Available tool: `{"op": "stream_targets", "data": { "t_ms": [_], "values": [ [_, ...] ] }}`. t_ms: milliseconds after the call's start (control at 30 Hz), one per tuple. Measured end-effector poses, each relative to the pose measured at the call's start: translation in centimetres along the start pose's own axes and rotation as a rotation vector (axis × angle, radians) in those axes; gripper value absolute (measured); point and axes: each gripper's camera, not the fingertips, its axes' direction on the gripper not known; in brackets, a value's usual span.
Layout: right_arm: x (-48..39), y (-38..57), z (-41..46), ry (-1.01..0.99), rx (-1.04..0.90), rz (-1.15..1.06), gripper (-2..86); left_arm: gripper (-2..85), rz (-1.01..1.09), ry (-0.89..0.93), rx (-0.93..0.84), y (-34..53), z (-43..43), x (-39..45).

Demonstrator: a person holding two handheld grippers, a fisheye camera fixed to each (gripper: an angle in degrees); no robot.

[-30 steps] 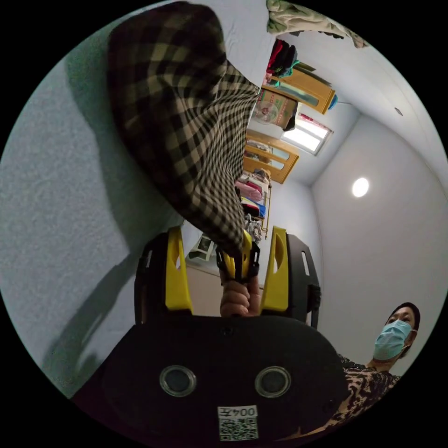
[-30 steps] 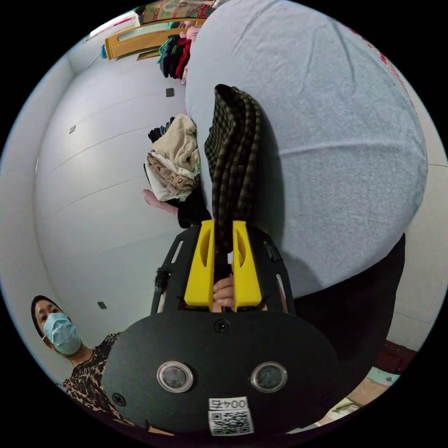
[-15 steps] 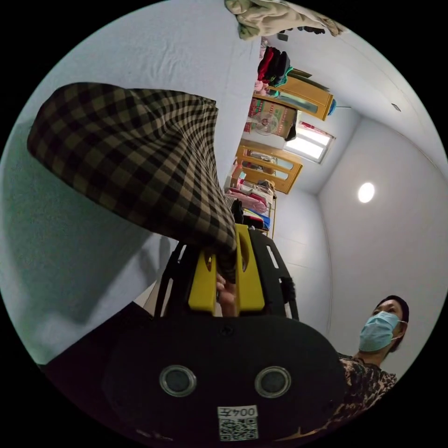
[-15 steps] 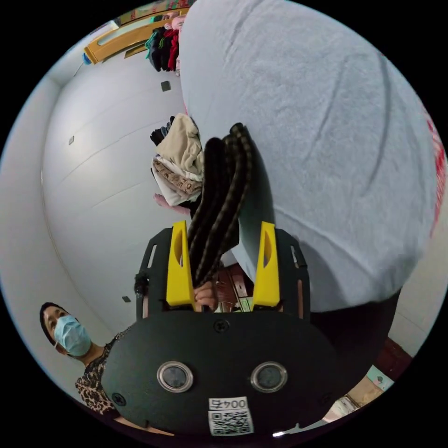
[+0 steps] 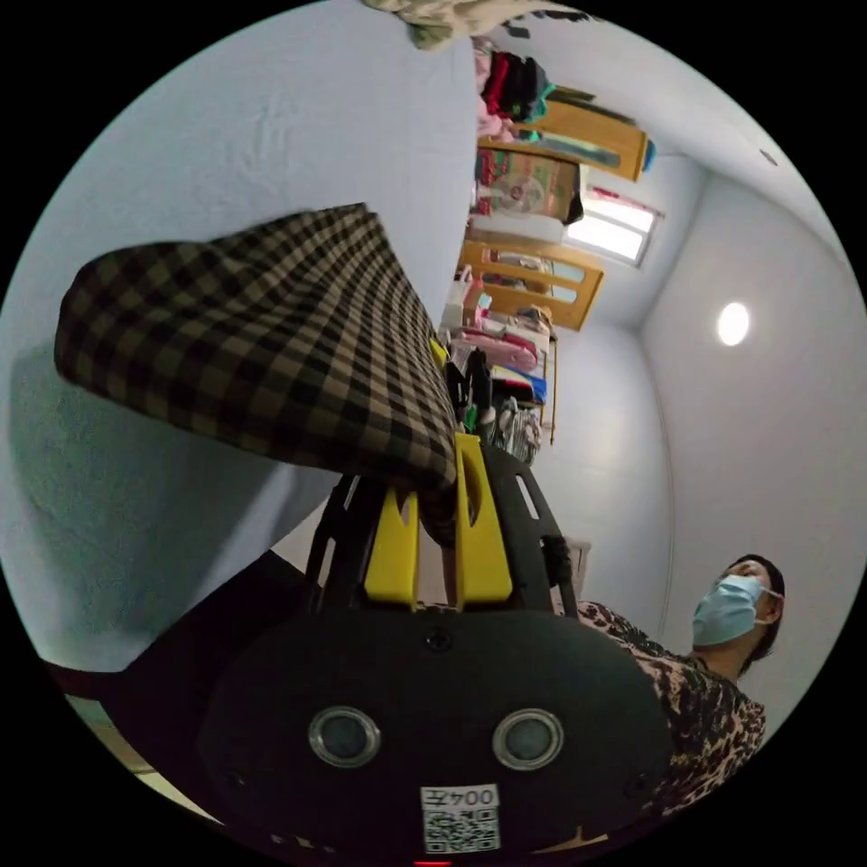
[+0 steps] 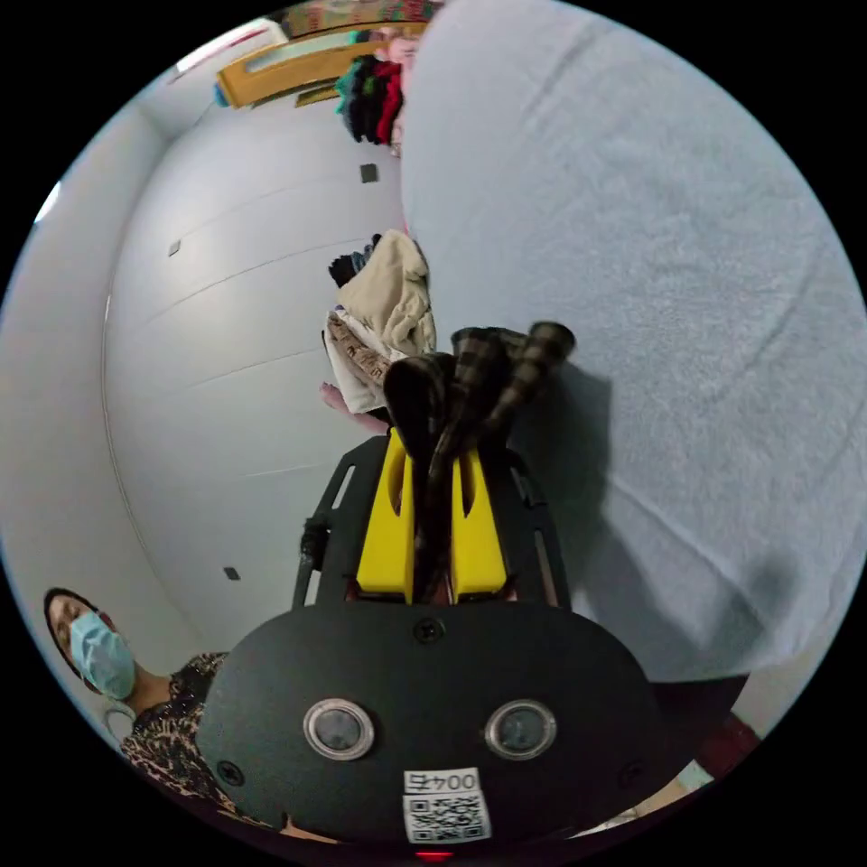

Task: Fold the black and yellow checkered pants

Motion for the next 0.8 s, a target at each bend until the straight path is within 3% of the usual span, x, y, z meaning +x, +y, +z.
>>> {"op": "stream_targets", "data": {
  "t_ms": [233, 400, 800],
  "values": [
    [2.1, 26.6, -4.1, -0.028, 0.44, -0.111, 6.7, 7.9, 0.243, -0.005, -0.415, 7.7, 12.6, 3.7],
    [7.2, 49.8, -5.3, -0.066, 0.789, -0.039, 6.6, 7.9, 0.26, 0.023, -0.764, 17.0, 24.5, 2.8],
    [21.7, 107.3, 2.0, -0.143, 1.574, 0.221, 6.5, 7.8, 0.197, -0.109, -1.602, 53.4, 57.5, -4.1]
  ]
}}
